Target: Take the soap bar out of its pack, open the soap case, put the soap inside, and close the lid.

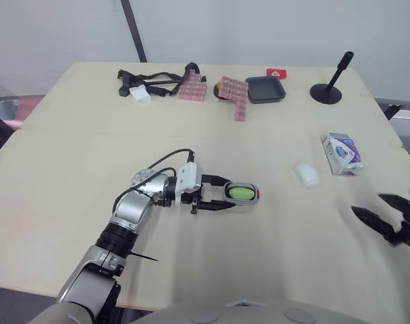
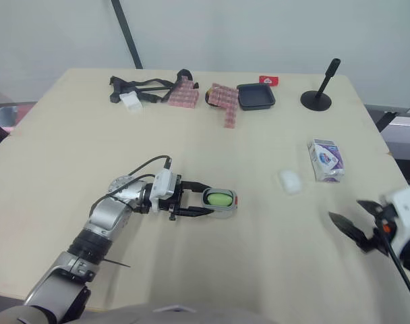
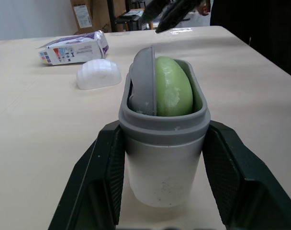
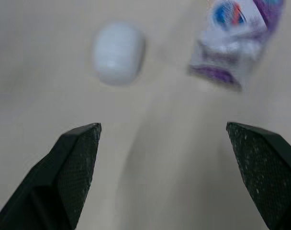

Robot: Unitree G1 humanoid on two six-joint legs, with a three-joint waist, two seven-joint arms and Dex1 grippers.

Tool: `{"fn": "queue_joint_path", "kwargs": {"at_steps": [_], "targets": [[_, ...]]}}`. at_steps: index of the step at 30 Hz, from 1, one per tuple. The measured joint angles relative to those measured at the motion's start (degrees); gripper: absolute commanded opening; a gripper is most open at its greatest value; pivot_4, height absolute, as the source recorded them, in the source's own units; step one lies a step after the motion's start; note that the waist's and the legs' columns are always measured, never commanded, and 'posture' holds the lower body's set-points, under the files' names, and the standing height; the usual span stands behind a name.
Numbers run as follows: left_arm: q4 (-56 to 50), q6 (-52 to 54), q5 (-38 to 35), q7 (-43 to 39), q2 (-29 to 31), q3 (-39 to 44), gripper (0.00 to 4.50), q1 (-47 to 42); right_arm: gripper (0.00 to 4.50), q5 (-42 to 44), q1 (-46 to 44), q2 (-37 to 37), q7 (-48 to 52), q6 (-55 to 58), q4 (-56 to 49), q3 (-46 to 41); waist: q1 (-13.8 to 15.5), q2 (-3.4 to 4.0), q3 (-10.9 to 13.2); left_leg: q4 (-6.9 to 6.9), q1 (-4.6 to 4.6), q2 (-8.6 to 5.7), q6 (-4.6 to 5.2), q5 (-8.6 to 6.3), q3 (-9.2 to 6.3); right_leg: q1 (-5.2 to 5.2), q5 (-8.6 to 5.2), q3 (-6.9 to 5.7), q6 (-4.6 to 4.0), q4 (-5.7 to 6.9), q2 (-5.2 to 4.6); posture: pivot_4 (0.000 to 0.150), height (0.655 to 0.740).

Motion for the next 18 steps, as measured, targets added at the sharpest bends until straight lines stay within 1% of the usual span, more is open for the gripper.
{"fn": "queue_joint_path", "kwargs": {"at_steps": [3,6,7,8,9,14,16,18], "targets": [[-0.3,0.29,0.16,0.28,-0.1,-0.04,1.87,0.09,4.49,7.95,-9.57,-2.17,-8.81,14.0,-1.68,1.38,0.39,0.0,0.0,-0.21,0.15,-0.02,-0.02,0.01,0.01,0.18,-0.01,-0.02,0.01,-0.27,0.0,0.15,0.74],[-0.55,0.44,0.16,0.41,-0.11,-0.03,1.87,0.03,4.49,12.76,-17.84,-1.82,-16.39,22.91,-1.9,3.94,0.82,0.03,0.0,-0.29,0.1,-0.02,-0.26,0.14,0.03,0.16,-0.02,-0.01,0.01,-0.39,0.03,0.15,0.74],[-0.6,0.5,0.13,0.52,-0.06,0.0,1.87,0.03,4.49,14.19,-22.03,-0.86,-20.01,26.55,-1.61,4.84,0.95,0.03,-0.01,-0.32,0.08,0.0,-0.29,0.16,0.03,0.16,-0.02,-0.01,0.01,-0.45,0.07,0.15,0.74],[-0.67,0.57,0.17,0.56,-0.12,-0.04,1.87,-0.03,4.49,14.89,-24.37,-0.3,-22.05,28.49,-1.26,5.3,1.03,0.03,-0.01,-0.32,0.06,0.0,-0.31,0.16,0.04,0.15,-0.02,-0.01,0.01,-0.47,0.07,0.15,0.74],[-0.75,0.71,0.14,0.77,-0.05,0.0,1.87,-0.01,4.49,15.42,-29.11,0.91,-25.71,32.06,-0.37,6.65,1.06,0.03,-0.01,-0.33,0.05,-0.01,-0.35,0.18,0.05,0.15,-0.02,0.0,0.01,-0.49,0.09,0.15,0.74],[-0.99,1.19,0.18,1.43,-0.2,-0.04,1.87,0.05,4.49,13.77,-39.81,2.46,-33.65,42.17,0.33,11.7,1.55,0.06,-0.01,-0.34,0.01,-0.01,-0.42,0.19,0.05,0.14,-0.02,0.0,0.01,-0.5,0.11,0.15,0.74],[-1.01,1.27,0.16,1.61,-0.21,-0.03,1.87,0.1,4.49,14.09,-42.2,2.66,-35.52,45.35,1.11,13.38,1.74,0.06,-0.01,-0.34,0.01,-0.01,-0.44,0.19,0.05,0.14,-0.02,0.0,0.02,-0.51,0.11,0.15,0.74],[-1.04,1.32,0.17,1.75,-0.25,-0.03,1.87,0.13,4.49,17.84,-44.09,1.46,-38.91,46.53,5.72,15.89,1.83,0.06,-0.01,-0.34,0.01,-0.02,-0.45,0.18,0.06,0.15,-0.01,0.03,0.02,-0.52,0.09,0.15,0.74]]}}
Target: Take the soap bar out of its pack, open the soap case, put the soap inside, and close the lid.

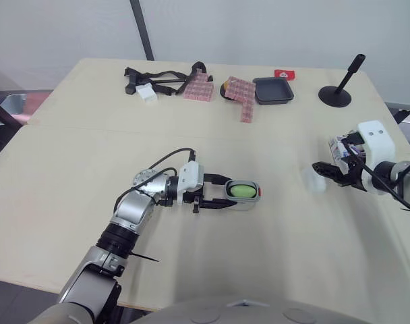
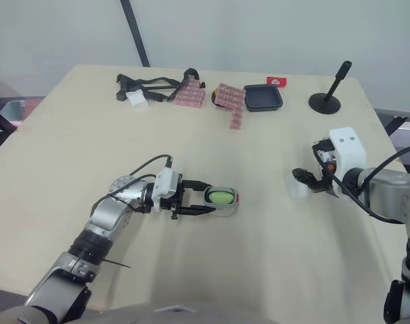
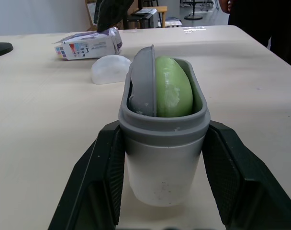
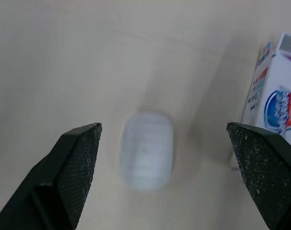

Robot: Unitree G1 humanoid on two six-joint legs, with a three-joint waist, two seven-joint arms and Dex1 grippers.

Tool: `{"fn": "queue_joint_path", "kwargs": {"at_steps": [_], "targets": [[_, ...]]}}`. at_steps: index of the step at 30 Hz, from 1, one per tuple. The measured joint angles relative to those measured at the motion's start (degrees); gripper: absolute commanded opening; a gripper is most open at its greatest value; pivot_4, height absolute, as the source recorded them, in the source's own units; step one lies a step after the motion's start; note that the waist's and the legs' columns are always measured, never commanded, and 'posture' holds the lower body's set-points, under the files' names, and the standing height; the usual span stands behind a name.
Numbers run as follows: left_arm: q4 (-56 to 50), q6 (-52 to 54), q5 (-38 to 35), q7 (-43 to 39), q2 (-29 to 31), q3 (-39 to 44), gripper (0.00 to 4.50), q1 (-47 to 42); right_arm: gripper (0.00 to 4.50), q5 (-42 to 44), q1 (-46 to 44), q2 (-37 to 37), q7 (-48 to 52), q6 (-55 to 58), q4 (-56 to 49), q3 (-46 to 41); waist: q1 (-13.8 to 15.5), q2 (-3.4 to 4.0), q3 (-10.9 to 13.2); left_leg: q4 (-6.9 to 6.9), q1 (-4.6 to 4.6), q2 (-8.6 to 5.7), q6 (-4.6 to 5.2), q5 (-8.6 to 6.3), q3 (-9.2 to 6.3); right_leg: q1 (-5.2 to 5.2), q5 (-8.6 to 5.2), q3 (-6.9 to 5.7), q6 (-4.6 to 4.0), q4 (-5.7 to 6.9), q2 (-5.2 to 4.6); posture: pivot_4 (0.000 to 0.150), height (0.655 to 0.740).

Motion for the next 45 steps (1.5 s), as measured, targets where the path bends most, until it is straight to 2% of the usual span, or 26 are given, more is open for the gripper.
{"fn": "queue_joint_path", "kwargs": {"at_steps": [5,13,16,25,28,33,34,40,45], "targets": [[0.1,0.03,0.04,0.12,-0.08,0.01,1.87,-0.11,4.49,12.78,-6.21,-3.68,-9.91,0.17,11.59,7.18,0.09,0.01,0.01,0.0,0.03,-0.04,-0.12,-0.01,0.03,0.01,0.0,0.04,0.0,0.02,0.12,0.15,0.74],[0.18,0.02,0.15,0.28,-0.51,-0.25,1.87,-0.16,4.49,25.94,-12.49,-5.8,-20.11,0.24,22.13,19.08,0.68,0.0,0.01,0.04,-0.04,-0.08,-0.2,-0.06,0.02,0.01,0.01,0.03,0.02,-0.02,0.21,0.15,0.74],[0.16,0.02,0.13,0.44,-0.56,-0.44,1.87,-0.17,4.49,28.94,-13.78,-6.69,-23.0,0.27,24.6,22.84,1.05,0.0,0.01,0.07,-0.06,-0.07,-0.25,-0.09,0.01,0.01,0.01,0.03,0.03,-0.03,0.24,0.15,0.74],[-0.02,0.02,0.13,1.0,-0.55,-0.95,1.87,-0.16,4.49,32.88,-16.03,-6.96,-27.48,-0.08,27.88,26.87,1.26,-0.01,0.01,0.08,-0.08,-0.07,-0.28,-0.11,0.0,0.01,0.01,0.02,0.05,-0.03,0.24,0.15,0.74],[-0.02,0.02,0.12,1.16,-0.55,-1.06,1.87,-0.16,3.75,33.8,-16.35,-7.47,-28.39,-0.65,28.43,27.92,1.31,-0.01,0.02,0.08,-0.09,-0.07,-0.29,-0.11,-0.01,0.01,0.0,0.02,0.06,-0.04,0.24,0.15,0.74],[-0.02,0.02,0.12,1.23,-0.54,-1.08,1.87,-0.16,2.11,34.72,-16.42,-7.86,-29.86,-1.35,28.17,29.54,1.34,-0.01,0.02,0.08,-0.09,-0.07,-0.3,-0.12,-0.02,0.01,0.0,0.01,0.08,-0.04,0.25,0.15,0.74],[-0.02,0.02,0.12,1.26,-0.55,-1.1,1.87,-0.16,1.92,34.81,-16.43,-8.07,-30.29,-1.72,28.14,29.82,1.33,-0.02,0.01,0.09,-0.09,-0.07,-0.31,-0.13,-0.02,0.01,0.0,0.01,0.08,-0.04,0.25,0.15,0.74],[-0.03,0.03,0.11,1.36,-0.55,-1.17,1.87,-0.16,1.92,33.67,-16.43,-8.47,-28.81,-1.61,26.17,30.64,1.33,-0.02,0.02,0.09,-0.1,-0.07,-0.33,-0.14,-0.02,0.01,-0.01,0.01,0.1,-0.04,0.25,0.15,0.74],[-0.1,0.05,0.11,1.43,-0.59,-1.3,1.87,-0.14,1.92,26.12,-16.51,-9.67,-16.49,-1.68,15.5,30.65,1.44,-0.03,0.03,0.09,-0.13,-0.06,-0.37,-0.17,-0.06,-0.01,-0.05,-0.03,0.16,-0.04,0.25,0.15,0.74]]}}
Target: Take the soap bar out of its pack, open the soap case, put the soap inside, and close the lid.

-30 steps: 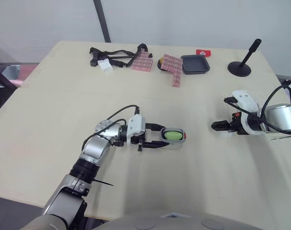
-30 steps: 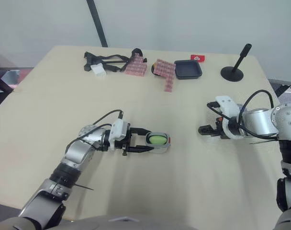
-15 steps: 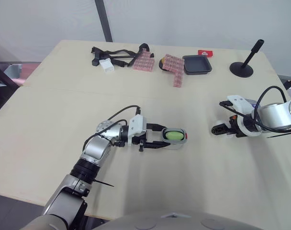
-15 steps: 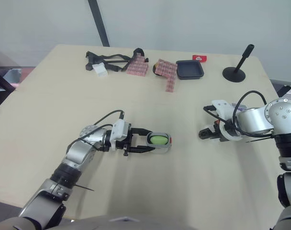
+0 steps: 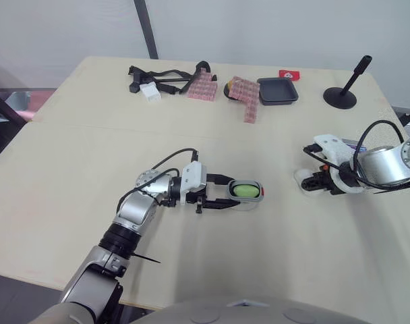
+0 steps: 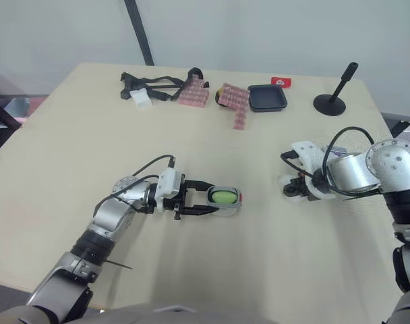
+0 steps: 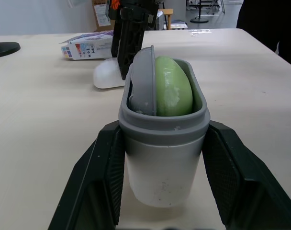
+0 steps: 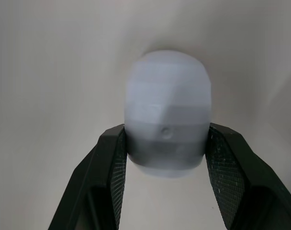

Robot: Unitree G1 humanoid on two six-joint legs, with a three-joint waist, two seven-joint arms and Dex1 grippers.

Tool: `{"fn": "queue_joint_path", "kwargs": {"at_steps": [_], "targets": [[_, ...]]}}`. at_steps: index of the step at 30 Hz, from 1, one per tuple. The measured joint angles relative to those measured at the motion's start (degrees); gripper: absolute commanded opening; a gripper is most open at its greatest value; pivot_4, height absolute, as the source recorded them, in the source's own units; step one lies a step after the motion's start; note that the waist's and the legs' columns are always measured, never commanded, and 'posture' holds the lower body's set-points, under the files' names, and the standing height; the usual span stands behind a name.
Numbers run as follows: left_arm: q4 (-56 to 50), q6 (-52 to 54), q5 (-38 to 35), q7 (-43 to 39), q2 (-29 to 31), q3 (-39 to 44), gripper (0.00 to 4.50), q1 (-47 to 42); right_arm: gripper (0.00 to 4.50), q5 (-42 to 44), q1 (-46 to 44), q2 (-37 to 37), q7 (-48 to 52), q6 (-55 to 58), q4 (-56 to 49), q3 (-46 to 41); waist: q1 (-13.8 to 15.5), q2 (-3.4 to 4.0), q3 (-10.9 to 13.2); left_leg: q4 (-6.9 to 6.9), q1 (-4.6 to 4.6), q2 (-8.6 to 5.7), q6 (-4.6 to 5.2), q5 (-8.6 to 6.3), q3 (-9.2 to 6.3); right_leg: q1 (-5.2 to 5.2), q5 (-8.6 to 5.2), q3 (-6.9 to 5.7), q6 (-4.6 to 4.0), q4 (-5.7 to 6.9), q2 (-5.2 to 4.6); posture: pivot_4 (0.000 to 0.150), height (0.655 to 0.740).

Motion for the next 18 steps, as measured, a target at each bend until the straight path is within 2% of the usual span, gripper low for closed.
{"fn": "queue_joint_path", "kwargs": {"at_steps": [7,14,18], "targets": [[0.0,0.0,-0.07,0.31,-0.1,-0.37,1.87,-0.01,1.92,-14.54,0.19,-5.43,23.19,-7.54,-11.3,0.09,0.32,-0.04,0.02,0.04,-0.1,0.03,0.0,-0.02,-0.02,-0.04,-0.01,-0.02,0.0,-0.03,-0.01,0.15,0.74],[0.01,0.01,-0.08,0.47,-0.07,-0.35,1.87,-0.02,1.92,-22.52,-1.5,-6.01,47.23,-17.47,-16.39,0.5,0.01,-0.04,0.02,0.17,-0.13,0.11,0.08,-0.05,-0.02,-0.05,-0.01,-0.02,-0.01,0.05,-0.03,0.15,0.74],[0.02,0.04,-0.08,0.48,-0.1,-0.4,1.87,-0.06,1.92,-30.77,-3.29,-10.16,57.25,-22.3,-19.63,4.13,0.02,-0.08,0.01,0.32,-0.21,0.18,0.17,-0.1,-0.03,-0.09,-0.02,-0.02,-0.02,0.1,-0.04,0.15,0.74]]}}
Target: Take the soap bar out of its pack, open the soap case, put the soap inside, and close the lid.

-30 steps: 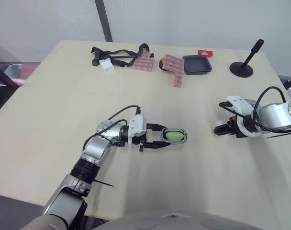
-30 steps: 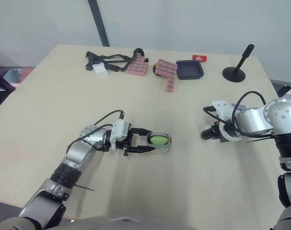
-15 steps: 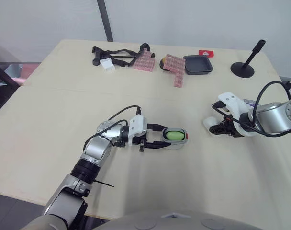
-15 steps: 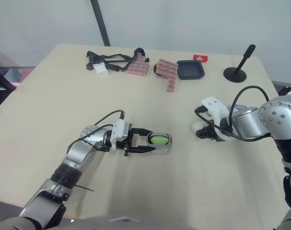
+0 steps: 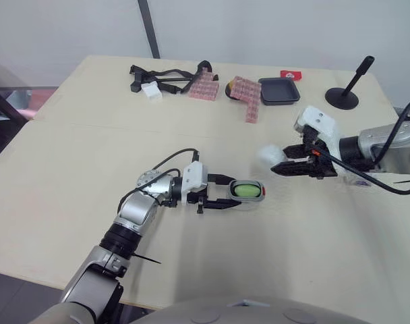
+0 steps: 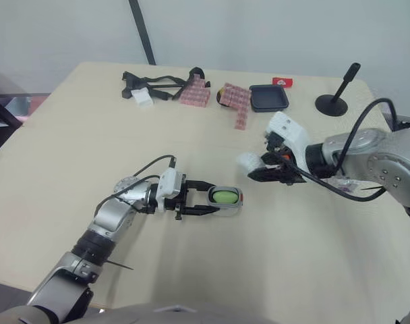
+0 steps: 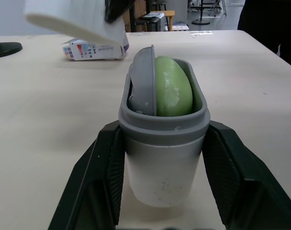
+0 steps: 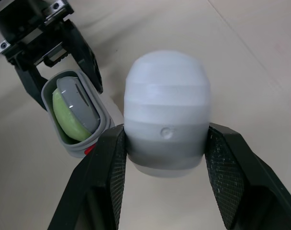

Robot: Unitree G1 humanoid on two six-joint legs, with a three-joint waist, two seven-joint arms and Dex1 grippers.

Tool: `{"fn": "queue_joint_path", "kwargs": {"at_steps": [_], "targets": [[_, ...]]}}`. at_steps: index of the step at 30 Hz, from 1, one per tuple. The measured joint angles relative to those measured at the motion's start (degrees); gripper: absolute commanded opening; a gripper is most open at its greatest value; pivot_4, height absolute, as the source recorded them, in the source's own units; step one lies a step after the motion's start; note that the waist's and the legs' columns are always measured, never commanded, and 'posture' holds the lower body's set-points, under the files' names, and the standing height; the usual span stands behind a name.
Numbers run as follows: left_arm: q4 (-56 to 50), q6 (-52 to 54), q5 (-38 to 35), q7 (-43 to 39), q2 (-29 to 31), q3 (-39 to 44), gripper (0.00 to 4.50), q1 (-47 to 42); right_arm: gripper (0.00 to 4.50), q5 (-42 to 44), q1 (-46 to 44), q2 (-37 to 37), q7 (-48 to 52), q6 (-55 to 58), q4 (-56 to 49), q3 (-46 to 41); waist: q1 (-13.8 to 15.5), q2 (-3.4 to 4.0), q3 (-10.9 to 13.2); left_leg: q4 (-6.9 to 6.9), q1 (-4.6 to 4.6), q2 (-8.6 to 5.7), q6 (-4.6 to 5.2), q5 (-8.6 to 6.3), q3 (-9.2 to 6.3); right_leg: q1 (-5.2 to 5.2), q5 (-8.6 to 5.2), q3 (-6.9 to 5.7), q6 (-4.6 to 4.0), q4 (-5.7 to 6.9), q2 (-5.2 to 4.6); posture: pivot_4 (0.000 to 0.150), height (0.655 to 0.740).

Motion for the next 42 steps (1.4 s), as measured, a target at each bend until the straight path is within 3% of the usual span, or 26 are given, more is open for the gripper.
{"fn": "queue_joint_path", "kwargs": {"at_steps": [3,9,31,42], "targets": [[0.02,0.01,-0.01,-0.04,0.05,0.04,1.87,-0.18,1.92,-10.02,-1.1,-4.51,9.86,-6.55,-4.75,6.49,-0.22,-0.01,0.01,0.02,0.0,0.01,0.02,-0.02,0.01,-0.03,0.0,0.01,0.0,0.02,-0.02,0.15,0.74],[0.21,0.05,0.02,0.08,0.06,0.08,1.87,-0.46,1.92,-17.98,-6.26,-4.0,20.14,-8.95,-7.83,11.61,-0.6,-0.02,0.01,0.12,0.05,0.05,0.06,0.01,0.02,-0.04,0.0,0.07,-0.01,0.23,-0.07,0.15,0.74],[0.53,0.07,0.64,0.85,-0.85,0.04,1.87,-0.68,1.92,-27.93,-19.89,9.76,26.49,-0.01,-7.12,24.0,-0.5,-0.01,0.0,0.22,-0.01,0.05,0.1,0.06,0.11,-0.28,-0.01,0.22,-0.03,0.77,-0.07,0.15,0.74],[0.62,0.07,0.83,1.11,-0.83,0.09,1.87,-0.67,1.92,-30.07,-21.58,11.25,27.07,1.91,-7.42,25.86,-0.54,-0.03,-0.02,0.24,0.06,0.05,0.09,0.07,0.14,-0.27,-0.01,0.26,-0.03,0.76,-0.07,0.15,0.74]]}}
